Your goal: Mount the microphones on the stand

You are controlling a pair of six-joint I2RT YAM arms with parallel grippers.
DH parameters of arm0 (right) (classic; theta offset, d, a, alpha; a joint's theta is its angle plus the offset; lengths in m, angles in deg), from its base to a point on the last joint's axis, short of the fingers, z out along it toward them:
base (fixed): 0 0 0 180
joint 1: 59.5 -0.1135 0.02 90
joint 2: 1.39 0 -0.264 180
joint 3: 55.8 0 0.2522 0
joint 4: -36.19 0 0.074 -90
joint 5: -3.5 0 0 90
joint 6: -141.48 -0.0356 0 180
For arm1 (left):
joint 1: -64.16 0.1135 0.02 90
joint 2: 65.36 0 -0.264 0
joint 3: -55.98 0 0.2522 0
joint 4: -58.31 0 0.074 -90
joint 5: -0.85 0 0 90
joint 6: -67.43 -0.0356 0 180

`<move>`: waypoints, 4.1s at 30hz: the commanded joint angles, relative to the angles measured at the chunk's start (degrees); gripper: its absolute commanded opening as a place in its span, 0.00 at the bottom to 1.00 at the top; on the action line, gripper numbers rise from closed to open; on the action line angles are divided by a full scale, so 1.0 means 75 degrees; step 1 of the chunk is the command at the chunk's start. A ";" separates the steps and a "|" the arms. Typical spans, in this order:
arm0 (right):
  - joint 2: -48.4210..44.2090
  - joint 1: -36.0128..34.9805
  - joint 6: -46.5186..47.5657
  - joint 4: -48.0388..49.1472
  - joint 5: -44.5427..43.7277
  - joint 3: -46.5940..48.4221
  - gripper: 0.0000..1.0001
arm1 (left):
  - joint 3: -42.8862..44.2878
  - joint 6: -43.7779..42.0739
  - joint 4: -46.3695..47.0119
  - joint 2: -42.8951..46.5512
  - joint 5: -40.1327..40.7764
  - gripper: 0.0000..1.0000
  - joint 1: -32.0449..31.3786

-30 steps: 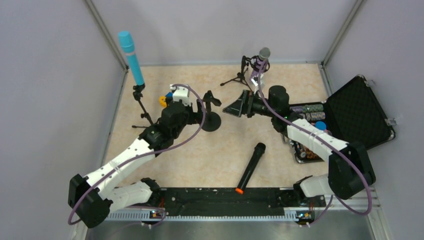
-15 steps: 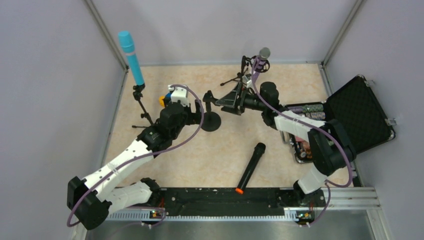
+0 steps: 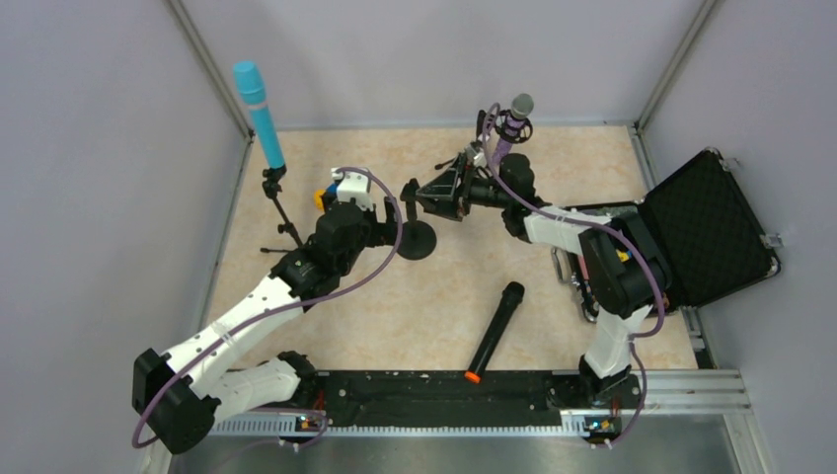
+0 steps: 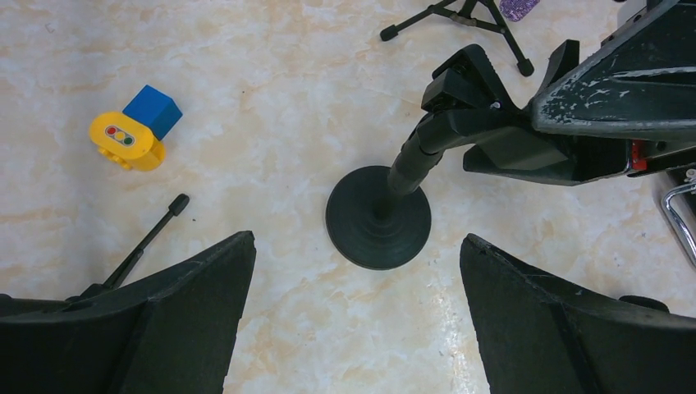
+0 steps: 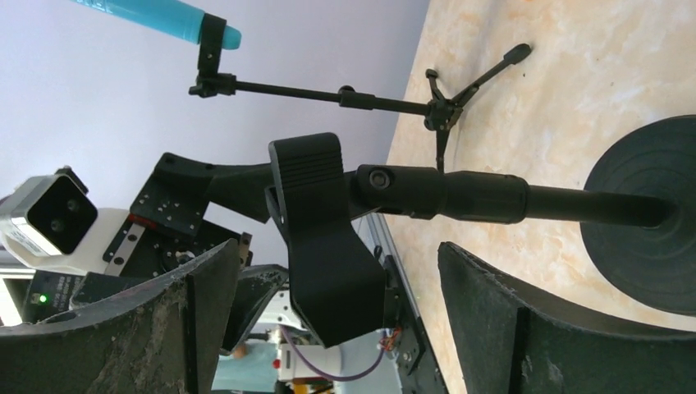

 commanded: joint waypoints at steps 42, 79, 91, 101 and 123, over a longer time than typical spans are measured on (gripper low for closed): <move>0.1227 0.0092 0.3550 -0.5737 0.0584 0.3144 0.01 | 0.0150 -0.0334 -0.0135 0.0165 0.0442 0.99 0.0021; 0.1672 0.0232 0.6208 -0.9517 -0.0008 0.5869 0.99 | 0.0312 -0.0364 -0.0179 -0.0121 0.0283 0.99 0.0011; 0.0439 0.0468 0.5996 -0.8815 -0.0533 0.5132 0.99 | 0.0162 0.0189 -0.0076 0.0297 0.0296 0.99 0.0006; -0.0669 0.0534 0.5890 -0.8599 -0.0803 0.4499 0.99 | -0.0168 0.0666 0.0053 0.0843 -0.0056 0.99 0.0024; -0.4298 0.1030 0.5770 -0.7193 -0.2566 -0.0687 0.99 | -0.1335 0.2978 -0.0134 0.0215 -0.3454 0.99 -0.0314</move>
